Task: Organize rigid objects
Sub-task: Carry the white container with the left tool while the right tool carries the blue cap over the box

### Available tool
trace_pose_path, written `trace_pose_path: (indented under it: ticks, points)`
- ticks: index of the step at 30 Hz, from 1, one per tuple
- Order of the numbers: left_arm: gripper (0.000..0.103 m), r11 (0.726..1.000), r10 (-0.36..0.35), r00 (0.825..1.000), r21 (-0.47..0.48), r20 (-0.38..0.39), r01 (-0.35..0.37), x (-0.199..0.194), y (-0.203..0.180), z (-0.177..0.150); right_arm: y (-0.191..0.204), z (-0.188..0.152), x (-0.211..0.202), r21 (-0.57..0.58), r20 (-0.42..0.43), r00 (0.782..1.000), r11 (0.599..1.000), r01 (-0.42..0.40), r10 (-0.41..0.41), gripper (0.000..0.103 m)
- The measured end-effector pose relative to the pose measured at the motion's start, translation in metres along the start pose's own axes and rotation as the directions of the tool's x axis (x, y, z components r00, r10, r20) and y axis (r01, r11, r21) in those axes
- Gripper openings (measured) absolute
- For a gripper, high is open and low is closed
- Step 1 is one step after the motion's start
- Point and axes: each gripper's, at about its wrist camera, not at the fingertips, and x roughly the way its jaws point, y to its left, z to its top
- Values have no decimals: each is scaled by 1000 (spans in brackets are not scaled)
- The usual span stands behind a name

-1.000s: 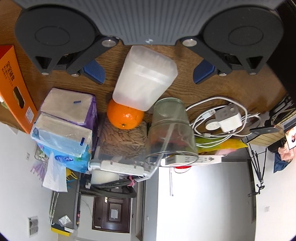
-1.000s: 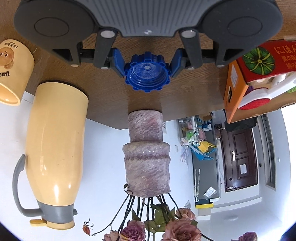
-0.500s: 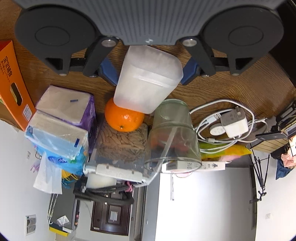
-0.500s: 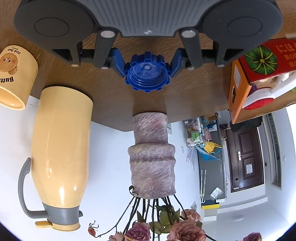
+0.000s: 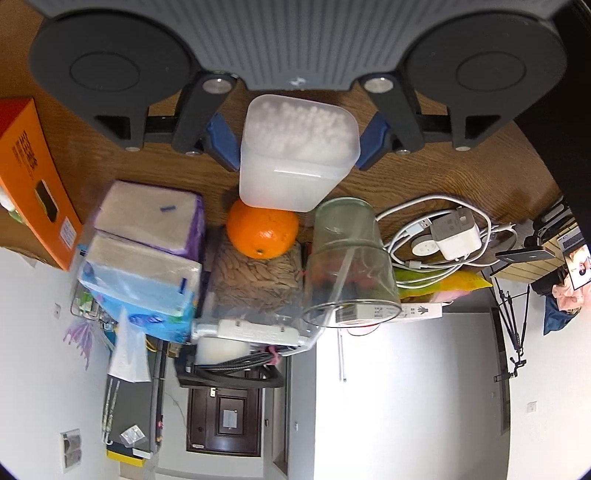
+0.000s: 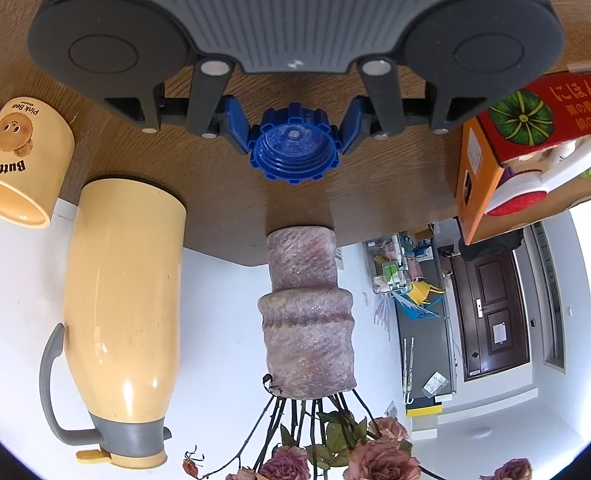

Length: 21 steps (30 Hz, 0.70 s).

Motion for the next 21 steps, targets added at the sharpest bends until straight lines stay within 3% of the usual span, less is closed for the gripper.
trace_pose_path:
  ticks: [6, 13, 21]
  points:
    - [70, 1000, -18, 999, 15, -30, 19, -10, -10, -10, -1, -1, 0, 10, -2, 1000, 1000, -13, 14, 52]
    - [70, 1000, 4, 995, 27, -98, -1, 8, -13, -16, 2, -2, -2, 1, -5, 1000, 1000, -27, 27, 52]
    - [67, 999, -16, 997, 33, -75, 18, 11, -12, -13, 3, -2, -3, -1, 0, 1000, 1000, -19, 19, 52]
